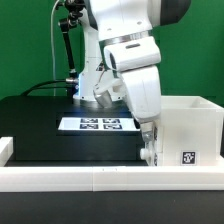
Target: Assemble drawer
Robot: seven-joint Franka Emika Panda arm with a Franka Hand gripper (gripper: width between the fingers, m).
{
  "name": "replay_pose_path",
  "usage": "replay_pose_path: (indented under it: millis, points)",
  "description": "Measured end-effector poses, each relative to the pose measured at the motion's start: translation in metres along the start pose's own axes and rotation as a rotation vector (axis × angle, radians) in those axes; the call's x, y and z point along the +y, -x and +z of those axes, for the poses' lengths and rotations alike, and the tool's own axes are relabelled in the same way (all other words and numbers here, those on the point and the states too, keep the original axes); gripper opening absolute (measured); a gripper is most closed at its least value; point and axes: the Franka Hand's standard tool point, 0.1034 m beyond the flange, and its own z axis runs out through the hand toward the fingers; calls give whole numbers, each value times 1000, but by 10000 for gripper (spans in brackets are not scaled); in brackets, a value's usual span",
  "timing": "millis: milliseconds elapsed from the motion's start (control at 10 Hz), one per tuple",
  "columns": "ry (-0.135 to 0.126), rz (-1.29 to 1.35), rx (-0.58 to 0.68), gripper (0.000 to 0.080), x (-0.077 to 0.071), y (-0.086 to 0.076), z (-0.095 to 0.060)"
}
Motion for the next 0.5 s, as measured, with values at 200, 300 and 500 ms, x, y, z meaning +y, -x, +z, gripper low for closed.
replay_pose_path:
  millis: [200,300,500]
  points:
    - [1,16,-12,648,2,19,-6]
    - [10,34,-18,648,3,30,-12]
    - [25,84,-29,648,-7,46,-18]
